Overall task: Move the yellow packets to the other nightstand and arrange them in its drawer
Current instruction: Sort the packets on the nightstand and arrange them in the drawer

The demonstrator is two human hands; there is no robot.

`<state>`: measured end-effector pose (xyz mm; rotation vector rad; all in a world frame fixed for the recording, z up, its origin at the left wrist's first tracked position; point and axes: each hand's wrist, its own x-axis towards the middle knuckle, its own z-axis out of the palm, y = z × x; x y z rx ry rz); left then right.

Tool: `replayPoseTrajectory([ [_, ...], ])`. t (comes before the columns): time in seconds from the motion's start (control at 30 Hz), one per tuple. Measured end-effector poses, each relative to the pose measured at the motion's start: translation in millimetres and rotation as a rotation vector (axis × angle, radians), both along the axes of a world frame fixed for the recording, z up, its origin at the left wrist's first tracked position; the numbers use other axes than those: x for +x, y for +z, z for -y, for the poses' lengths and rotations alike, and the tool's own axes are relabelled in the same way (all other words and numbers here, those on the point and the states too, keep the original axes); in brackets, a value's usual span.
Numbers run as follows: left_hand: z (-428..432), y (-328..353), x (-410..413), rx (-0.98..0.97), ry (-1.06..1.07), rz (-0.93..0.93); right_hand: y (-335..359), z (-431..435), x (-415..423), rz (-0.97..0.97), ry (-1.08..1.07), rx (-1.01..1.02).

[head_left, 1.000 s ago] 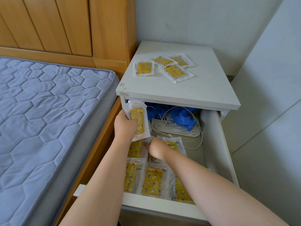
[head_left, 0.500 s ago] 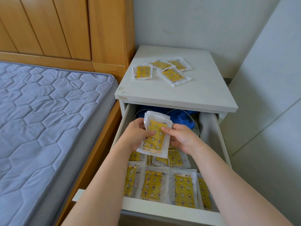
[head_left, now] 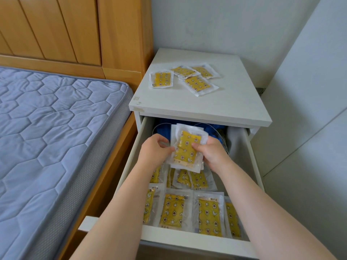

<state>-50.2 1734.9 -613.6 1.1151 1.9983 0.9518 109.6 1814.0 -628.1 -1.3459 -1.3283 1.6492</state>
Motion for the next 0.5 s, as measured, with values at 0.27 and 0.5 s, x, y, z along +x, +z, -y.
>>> replayPoseTrajectory([
  [0.27,-3.6,-21.6,-0.2,-0.275,-0.228,-0.341,-54.2,-17.3,29.9,0.516,-0.046,-0.217],
  [0.5,-2.0,-43.5,7.2,-0.455,-0.501,-0.607,-78.9,-12.3,24.2,0.794,0.009,-0.204],
])
